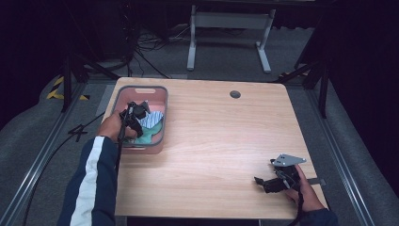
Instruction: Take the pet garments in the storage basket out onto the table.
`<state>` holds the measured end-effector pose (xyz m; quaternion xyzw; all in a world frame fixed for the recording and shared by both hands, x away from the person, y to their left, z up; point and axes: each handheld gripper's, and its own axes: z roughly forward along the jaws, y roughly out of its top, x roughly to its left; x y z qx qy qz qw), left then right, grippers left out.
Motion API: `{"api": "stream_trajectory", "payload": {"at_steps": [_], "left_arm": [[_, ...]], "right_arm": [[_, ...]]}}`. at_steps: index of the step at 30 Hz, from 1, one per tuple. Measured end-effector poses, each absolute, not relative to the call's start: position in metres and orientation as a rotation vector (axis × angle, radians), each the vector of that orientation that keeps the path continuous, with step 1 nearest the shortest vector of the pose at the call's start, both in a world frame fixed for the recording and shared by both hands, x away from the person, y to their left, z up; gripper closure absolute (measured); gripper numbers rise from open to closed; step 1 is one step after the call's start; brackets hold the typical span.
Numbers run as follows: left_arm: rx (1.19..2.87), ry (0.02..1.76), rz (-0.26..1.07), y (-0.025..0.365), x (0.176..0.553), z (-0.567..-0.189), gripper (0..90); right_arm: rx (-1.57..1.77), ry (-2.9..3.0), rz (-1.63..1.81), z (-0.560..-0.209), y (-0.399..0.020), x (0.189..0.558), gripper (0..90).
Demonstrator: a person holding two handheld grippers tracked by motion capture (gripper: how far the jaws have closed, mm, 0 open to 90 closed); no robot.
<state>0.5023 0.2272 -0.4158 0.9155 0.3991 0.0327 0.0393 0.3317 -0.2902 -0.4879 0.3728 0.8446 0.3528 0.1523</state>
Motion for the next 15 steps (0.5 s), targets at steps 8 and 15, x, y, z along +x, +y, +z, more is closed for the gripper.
{"api": "stream_trajectory", "payload": {"at_steps": [8, 15], "left_arm": [[2.668, 1.203, 0.145, 0.243, 0.491, -0.398, 75.7], [2.545, 1.198, 0.244, 0.259, 0.477, -0.381, 76.4]], "right_arm": [[1.070, 2.424, 1.013, -0.488, -0.290, 0.332, 0.7], [1.070, 2.423, 1.013, -0.488, -0.290, 0.332, 0.7]]}}
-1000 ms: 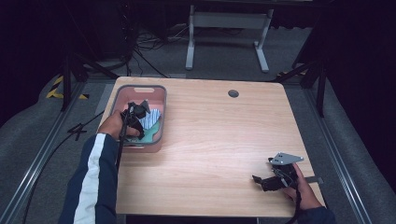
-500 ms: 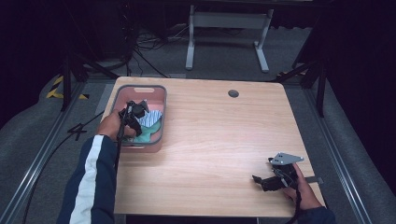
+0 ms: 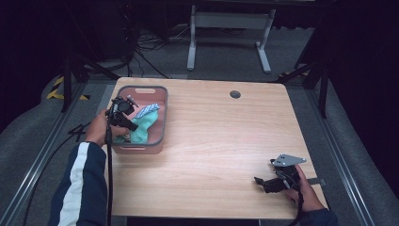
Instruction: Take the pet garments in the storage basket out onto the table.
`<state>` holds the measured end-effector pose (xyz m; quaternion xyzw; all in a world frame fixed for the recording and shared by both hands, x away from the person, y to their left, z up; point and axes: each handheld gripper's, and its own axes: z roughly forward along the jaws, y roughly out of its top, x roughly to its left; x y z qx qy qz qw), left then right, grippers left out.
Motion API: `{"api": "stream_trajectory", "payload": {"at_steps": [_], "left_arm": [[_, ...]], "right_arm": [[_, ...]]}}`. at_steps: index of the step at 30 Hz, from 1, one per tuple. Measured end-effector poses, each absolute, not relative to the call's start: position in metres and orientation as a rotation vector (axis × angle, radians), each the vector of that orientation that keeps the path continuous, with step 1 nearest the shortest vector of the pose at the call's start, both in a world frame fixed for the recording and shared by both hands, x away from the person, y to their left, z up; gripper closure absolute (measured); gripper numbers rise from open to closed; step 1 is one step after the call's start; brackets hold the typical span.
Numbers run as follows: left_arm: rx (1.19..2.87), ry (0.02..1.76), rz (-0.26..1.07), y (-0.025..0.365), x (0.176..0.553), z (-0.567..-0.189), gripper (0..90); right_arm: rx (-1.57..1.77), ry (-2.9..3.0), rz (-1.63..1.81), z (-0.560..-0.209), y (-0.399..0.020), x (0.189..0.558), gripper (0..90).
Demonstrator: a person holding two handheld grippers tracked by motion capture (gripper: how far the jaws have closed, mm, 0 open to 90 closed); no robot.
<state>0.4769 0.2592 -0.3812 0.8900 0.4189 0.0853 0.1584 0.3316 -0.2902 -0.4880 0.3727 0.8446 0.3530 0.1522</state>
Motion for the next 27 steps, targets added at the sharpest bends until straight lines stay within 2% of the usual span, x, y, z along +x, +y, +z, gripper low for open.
{"api": "stream_trajectory", "payload": {"at_steps": [16, 27], "left_arm": [[2.423, 1.064, 0.411, 0.261, 0.442, -0.347, 76.5], [2.371, 0.968, 0.446, 0.254, 0.422, -0.330, 76.5]], "right_arm": [[1.069, 2.424, 1.012, -0.488, -0.290, 0.332, 0.7], [1.070, 2.423, 1.013, -0.488, -0.290, 0.332, 0.8]]}}
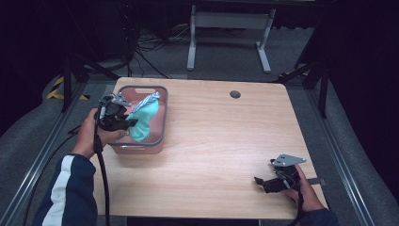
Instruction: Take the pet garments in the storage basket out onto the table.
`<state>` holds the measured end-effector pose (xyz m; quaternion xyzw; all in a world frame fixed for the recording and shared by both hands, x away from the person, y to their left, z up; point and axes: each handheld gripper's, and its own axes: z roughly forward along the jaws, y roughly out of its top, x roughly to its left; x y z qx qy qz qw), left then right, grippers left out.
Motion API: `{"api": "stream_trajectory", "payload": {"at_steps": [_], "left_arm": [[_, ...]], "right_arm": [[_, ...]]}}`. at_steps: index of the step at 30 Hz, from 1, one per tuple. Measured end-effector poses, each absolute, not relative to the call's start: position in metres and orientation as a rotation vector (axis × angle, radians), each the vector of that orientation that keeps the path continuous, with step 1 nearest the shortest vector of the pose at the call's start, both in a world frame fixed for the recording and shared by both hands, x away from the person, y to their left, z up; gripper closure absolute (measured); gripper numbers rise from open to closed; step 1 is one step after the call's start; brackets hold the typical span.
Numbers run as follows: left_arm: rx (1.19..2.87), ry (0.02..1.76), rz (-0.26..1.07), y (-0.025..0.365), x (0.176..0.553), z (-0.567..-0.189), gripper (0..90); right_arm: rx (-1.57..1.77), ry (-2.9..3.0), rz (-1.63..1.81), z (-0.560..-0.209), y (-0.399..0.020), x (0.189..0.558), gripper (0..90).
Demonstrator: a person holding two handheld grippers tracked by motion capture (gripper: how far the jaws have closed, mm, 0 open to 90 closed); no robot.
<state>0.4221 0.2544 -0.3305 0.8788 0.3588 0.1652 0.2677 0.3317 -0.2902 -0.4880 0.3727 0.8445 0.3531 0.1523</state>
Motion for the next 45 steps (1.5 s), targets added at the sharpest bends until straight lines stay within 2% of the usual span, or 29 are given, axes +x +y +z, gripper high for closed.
{"api": "stream_trajectory", "payload": {"at_steps": [17, 30, 45], "left_arm": [[2.327, 0.829, 0.483, 0.231, 0.403, -0.309, 76.5], [2.357, 0.688, 0.466, 0.189, 0.398, -0.299, 76.5], [2.413, 0.579, 0.402, 0.139, 0.405, -0.306, 76.5]], "right_arm": [[1.069, 2.423, 1.013, -0.488, -0.290, 0.332, 0.8], [1.070, 2.423, 1.013, -0.488, -0.290, 0.332, 0.7], [1.071, 2.423, 1.013, -0.488, -0.290, 0.332, 0.8]]}}
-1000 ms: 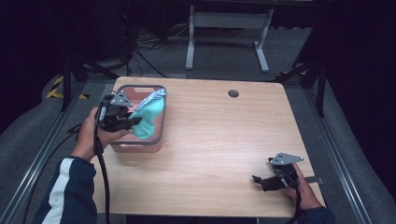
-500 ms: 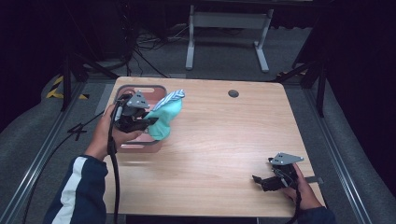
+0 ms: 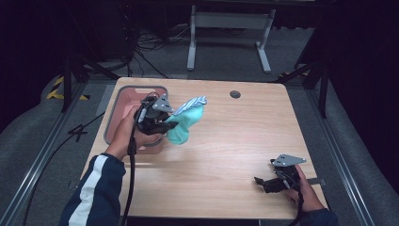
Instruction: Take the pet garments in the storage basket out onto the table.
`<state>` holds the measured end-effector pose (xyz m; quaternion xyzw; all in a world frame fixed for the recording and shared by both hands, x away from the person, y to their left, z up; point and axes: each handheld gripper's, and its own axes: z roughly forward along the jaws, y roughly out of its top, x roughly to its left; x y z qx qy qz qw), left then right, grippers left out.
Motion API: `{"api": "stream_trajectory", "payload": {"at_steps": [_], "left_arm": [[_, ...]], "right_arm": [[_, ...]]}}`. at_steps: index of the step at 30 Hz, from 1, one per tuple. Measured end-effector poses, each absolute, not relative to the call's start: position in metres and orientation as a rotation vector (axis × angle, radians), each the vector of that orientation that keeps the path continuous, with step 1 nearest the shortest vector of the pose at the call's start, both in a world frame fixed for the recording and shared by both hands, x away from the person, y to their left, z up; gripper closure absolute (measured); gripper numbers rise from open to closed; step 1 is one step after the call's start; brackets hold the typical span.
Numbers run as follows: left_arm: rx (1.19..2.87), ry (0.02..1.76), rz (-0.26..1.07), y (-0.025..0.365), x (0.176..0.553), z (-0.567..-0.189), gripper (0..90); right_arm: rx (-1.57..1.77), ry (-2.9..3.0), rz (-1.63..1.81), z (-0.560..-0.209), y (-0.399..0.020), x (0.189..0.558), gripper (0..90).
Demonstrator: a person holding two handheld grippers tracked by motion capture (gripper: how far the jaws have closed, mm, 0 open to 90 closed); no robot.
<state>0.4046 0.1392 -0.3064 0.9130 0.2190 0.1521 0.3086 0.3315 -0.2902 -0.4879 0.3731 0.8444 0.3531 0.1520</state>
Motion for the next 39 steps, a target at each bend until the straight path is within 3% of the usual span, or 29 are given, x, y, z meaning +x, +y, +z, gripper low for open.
{"api": "stream_trajectory", "payload": {"at_steps": [16, 39], "left_arm": [[2.499, 0.516, 0.299, 0.086, 0.421, -0.340, 76.0], [2.583, 0.510, 0.213, 0.041, 0.427, -0.404, 74.8]], "right_arm": [[1.066, 2.422, 1.013, -0.488, -0.290, 0.332, 0.7], [1.069, 2.423, 1.013, -0.488, -0.290, 0.332, 0.8]]}}
